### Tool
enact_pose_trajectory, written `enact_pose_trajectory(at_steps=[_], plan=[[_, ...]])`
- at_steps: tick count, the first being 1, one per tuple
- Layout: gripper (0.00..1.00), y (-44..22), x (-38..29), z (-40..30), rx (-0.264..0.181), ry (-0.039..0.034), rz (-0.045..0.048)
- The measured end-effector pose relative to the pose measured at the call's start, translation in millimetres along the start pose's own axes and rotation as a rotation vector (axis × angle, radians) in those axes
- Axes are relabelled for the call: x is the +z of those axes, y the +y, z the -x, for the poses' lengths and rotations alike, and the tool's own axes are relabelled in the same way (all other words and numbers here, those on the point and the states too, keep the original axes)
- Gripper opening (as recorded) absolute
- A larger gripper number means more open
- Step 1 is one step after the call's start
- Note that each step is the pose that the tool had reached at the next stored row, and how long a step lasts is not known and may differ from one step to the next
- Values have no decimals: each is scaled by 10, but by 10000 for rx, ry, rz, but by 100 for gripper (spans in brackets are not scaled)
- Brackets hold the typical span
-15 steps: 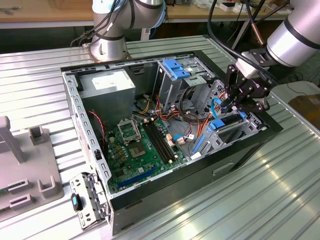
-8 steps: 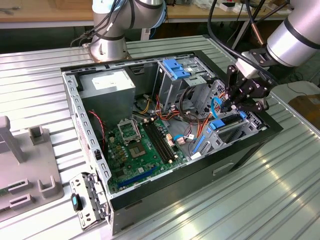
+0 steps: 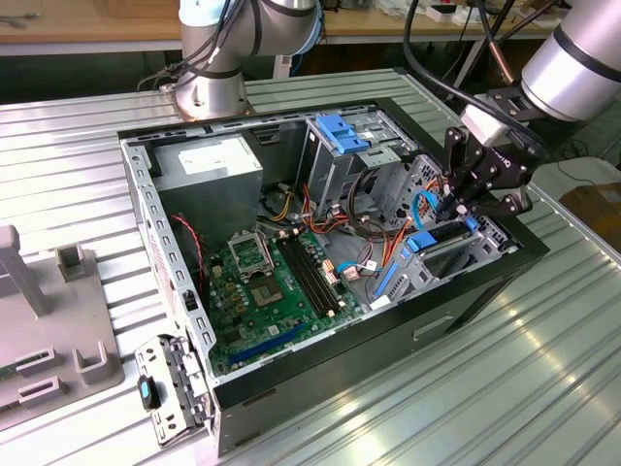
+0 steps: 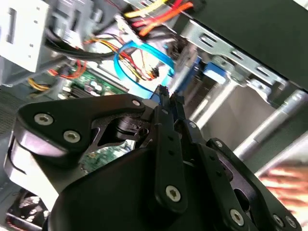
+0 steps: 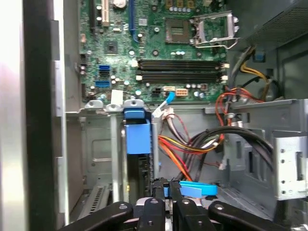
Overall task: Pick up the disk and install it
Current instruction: 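Insert the first disk wire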
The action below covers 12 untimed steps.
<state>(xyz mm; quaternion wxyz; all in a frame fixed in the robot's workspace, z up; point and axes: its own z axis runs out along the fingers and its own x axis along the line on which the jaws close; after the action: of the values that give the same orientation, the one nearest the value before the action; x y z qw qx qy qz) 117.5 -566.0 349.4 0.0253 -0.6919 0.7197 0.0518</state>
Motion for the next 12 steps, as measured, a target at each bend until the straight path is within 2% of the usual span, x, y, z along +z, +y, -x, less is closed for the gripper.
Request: enact_pose_trajectory(at_steps=[2, 4, 8, 12], plan=[[16, 1, -3, 1, 4, 84, -4], [16, 2, -31, 6, 4, 252, -13], [16, 8, -45, -3, 1, 283, -24], [16, 27, -52, -79, -22, 276, -40]])
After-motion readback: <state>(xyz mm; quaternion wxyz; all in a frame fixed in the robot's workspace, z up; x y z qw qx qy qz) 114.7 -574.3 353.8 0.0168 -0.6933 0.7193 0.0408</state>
